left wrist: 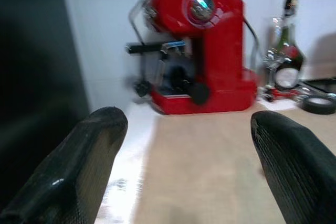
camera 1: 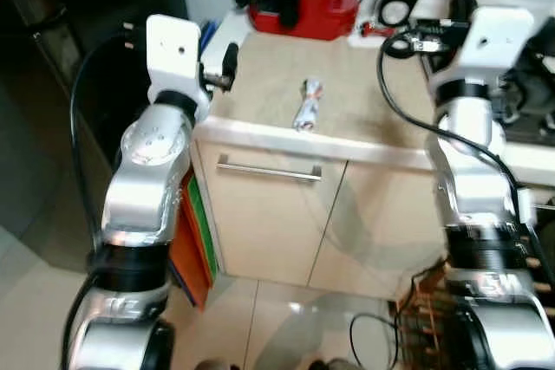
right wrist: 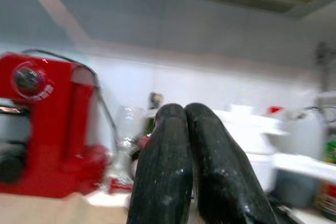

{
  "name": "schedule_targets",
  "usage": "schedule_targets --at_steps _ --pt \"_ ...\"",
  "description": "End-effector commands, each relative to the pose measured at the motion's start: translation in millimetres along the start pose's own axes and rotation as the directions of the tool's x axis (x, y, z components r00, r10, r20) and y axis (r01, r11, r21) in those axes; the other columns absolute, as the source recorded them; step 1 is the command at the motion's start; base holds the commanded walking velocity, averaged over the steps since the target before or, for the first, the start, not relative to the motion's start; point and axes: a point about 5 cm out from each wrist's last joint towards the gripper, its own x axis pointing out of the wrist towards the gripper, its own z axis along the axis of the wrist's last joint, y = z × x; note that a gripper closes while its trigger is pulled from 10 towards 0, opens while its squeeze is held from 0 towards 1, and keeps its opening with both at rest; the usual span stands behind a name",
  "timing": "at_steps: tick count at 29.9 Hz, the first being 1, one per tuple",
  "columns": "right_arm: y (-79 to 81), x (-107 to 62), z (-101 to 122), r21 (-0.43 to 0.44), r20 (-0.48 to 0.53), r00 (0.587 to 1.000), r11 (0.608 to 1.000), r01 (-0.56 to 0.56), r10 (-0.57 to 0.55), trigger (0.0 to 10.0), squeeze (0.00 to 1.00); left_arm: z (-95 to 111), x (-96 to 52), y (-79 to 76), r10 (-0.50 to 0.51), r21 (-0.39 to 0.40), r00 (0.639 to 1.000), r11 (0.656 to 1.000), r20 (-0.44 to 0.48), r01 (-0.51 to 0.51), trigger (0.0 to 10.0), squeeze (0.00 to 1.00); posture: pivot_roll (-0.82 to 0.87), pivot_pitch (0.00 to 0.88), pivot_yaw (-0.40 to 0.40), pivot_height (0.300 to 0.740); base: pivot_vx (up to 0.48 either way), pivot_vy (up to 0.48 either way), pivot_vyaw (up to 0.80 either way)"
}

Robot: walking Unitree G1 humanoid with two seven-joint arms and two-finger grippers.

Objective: Restocking fridge

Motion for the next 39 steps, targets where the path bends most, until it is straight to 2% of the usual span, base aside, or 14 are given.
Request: schedule_targets --at_steps 1,3,5,7,10,11,13,17,21,26,28,32,34,39 --pt "-6.6 -15.5 -0.9 -0.051 -0.013 1.000 0.999 -0.011 0.011 10.0 0.00 -1.3 14.2 -15.4 -0.058 -0.015 0.997 0.998 -0.042 0.058 10.0 0.00 -0.08 0.000 -0.008 0.740 0.000 0.000 0.00" --pt "-6.6 -40.6 -8.2 -0.085 -0.058 0.998 0.996 -0.038 0.033 10.0 0.00 -2.4 29.6 -33.7 -0.132 -0.049 0.987 0.991 -0.094 0.127 10.0 0.00 -0.10 0.000 -0.008 0.740 0.000 0.000 0.00" --pt "-3.1 -51.9 -10.7 -0.085 -0.079 0.996 0.995 -0.057 0.050 10.0 0.00 -2.1 36.0 -41.2 -0.158 -0.053 0.981 0.987 -0.110 0.153 10.0 0.00 -0.11 0.000 -0.011 0.740 0.000 0.000 0.00" --pt "-3.1 -51.9 -10.7 -0.085 -0.079 0.996 0.995 -0.057 0.050 10.0 0.00 -2.1 36.0 -41.2 -0.158 -0.053 0.981 0.987 -0.110 0.153 10.0 0.00 -0.11 0.000 -0.011 0.740 0.000 0.000 0.00" --pt "7.9 -76.1 -25.7 -0.068 -0.145 0.984 0.991 -0.112 0.101 10.0 0.00 -5.6 46.5 -53.0 -0.202 -0.062 0.968 0.979 -0.152 0.194 10.0 0.00 -0.10 0.000 -0.005 0.740 0.000 0.000 0.00" --pt "7.9 -76.1 -25.7 -0.068 -0.145 0.984 0.991 -0.112 0.101 10.0 0.00 -5.6 46.5 -53.0 -0.202 -0.062 0.968 0.979 -0.152 0.194 10.0 0.00 -0.10 0.000 -0.005 0.740 0.000 0.000 0.00" --pt "8.1 -90.2 -34.8 -0.080 -0.203 0.973 0.988 -0.130 0.112 10.0 0.00 -9.7 53.0 -61.7 -0.236 -0.078 0.951 0.971 -0.202 0.225 10.0 0.00 -0.10 0.000 0.013 0.740 0.000 0.000 0.00" --pt "7.6 -97.1 -38.4 -0.087 -0.234 0.966 0.987 -0.132 0.108 10.0 0.00 -12.3 56.9 -67.1 -0.253 -0.077 0.938 0.967 -0.236 0.242 10.0 0.00 -0.11 0.000 0.024 0.740 0.000 0.000 0.00" --pt "7.5 -101.6 -41.1 -0.085 -0.258 0.962 0.990 -0.111 0.086 10.0 0.00 -15.0 59.5 -64.0 -0.220 -0.043 0.939 0.975 -0.264 0.217 10.0 0.00 -0.10 0.000 0.041 0.740 0.000 0.000 0.00" --pt "14.8 -115.8 -47.0 -0.067 -0.301 0.950 0.992 -0.105 0.081 10.0 0.00 -21.5 57.5 -67.7 -0.256 -0.112 0.918 0.966 -0.304 0.233 10.0 0.00 -0.08 0.000 0.066 0.740 0.000 0.000 0.00" --pt "17.8 -118.7 -46.6 -0.059 -0.308 0.947 0.991 -0.117 0.094 10.0 0.00 -19.8 59.3 -70.6 -0.274 -0.110 0.909 0.961 -0.313 0.252 10.0 0.00 -0.06 0.000 0.064 0.740 0.000 0.000 0.00" --pt "21.8 -120.7 -48.4 -0.051 -0.316 0.942 0.989 -0.136 0.114 10.0 0.00 -20.5 60.3 -71.5 -0.280 -0.101 0.902 0.960 -0.329 0.261 10.0 0.00 -0.05 0.000 0.064 0.740 0.000 0.000 0.00" --pt "26.6 -118.7 -50.2 -0.041 -0.318 0.940 0.989 -0.141 0.121 10.0 0.00 -23.6 59.5 -75.2 -0.308 -0.133 0.883 0.951 -0.353 0.278 10.0 0.00 -0.04 0.000 0.066 0.740 0.000 0.000 0.00" --pt "30.8 -116.5 -48.1 -0.028 -0.306 0.942 0.988 -0.151 0.135 10.0 0.00 -26.9 58.0 -79.6 -0.337 -0.155 0.866 0.941 -0.370 0.300 10.0 0.00 -0.03 0.000 0.063 0.740 0.000 0.000 0.00"
